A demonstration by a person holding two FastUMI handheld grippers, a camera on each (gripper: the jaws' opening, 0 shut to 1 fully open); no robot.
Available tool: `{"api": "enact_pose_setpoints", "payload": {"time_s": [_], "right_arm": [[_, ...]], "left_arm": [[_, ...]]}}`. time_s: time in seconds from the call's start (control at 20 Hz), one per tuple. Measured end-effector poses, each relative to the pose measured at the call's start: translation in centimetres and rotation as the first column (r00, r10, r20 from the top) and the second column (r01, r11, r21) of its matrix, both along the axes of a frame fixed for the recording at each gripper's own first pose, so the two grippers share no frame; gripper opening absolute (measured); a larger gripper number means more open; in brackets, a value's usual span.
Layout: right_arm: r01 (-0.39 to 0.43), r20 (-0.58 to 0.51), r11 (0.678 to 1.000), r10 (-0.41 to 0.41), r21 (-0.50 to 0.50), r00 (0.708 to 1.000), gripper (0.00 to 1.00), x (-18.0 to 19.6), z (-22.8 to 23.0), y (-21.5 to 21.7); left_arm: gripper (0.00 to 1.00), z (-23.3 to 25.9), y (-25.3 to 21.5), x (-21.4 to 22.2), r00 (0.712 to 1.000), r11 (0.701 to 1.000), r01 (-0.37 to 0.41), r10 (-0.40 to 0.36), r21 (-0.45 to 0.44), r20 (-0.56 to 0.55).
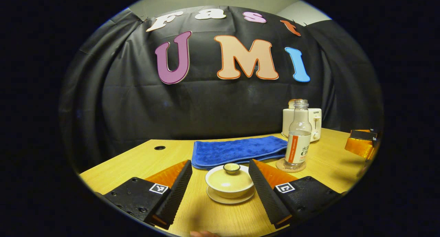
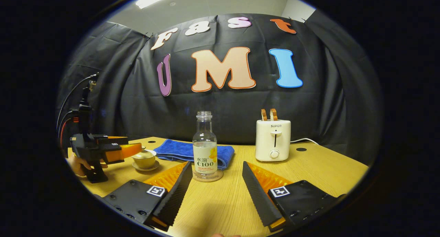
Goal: Open the teacup lid with one hand, grasp the water bottle and pour water into the teacup with the other hand; after pouring, place the water bottle on the coaster and then close the teacup lid.
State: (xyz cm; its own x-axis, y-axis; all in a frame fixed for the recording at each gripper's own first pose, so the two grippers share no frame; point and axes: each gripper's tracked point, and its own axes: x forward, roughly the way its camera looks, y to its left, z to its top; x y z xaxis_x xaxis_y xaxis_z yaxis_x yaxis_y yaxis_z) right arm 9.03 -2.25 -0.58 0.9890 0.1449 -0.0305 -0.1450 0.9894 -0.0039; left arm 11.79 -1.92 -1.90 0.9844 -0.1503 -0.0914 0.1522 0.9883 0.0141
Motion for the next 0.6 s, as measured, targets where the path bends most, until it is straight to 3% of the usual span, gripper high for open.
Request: {"api": "enact_pose_setpoints", "payload": {"time_s": [0.1, 0.15, 0.2, 0.4, 0.55, 0.6], "right_arm": [[-0.009, -0.003, 1.0, 0.009, 0.0, 1.0, 0.98, -1.6, -0.1, 0.4], [-0.014, -0.003, 1.0, 0.014, 0.002, 1.0, 0.9, -2.2, 0.0, 0.5], [-0.019, -0.007, 1.0, 0.019, 0.001, 1.0, 0.94, -3.3, 0.0, 0.8], [-0.002, -0.004, 1.0, 0.002, 0.002, 1.0, 0.94, -6.1, 0.2, 0.8], [0.011, -0.001, 1.0, -0.011, 0.001, 1.0, 0.9, -7.7, 0.3, 0.8], [0.015, -0.004, 1.0, -0.015, 0.0, 1.0, 0.94, -8.1, 0.3, 0.7]], "left_arm": [[0.96, 0.3, 0.0, -2.4, 1.0, 1.0, -0.012, 0.012, 0.0, 0.008], [0.96, 0.6, 0.0, -3.5, 1.0, 1.0, -0.016, 0.016, -0.001, 0.015], [0.96, 0.6, 0.0, -4.9, 1.0, 1.0, -0.027, 0.027, -0.007, 0.016], [1.0, 0.5, 0.1, -8.9, 0.998, 0.998, -0.059, 0.058, -0.028, -0.008], [0.96, 0.9, -0.1, -11.3, 0.998, 0.998, -0.057, 0.057, -0.028, 0.012], [0.96, 1.0, -0.2, -11.9, 0.998, 0.998, -0.054, 0.055, -0.03, 0.013]]}}
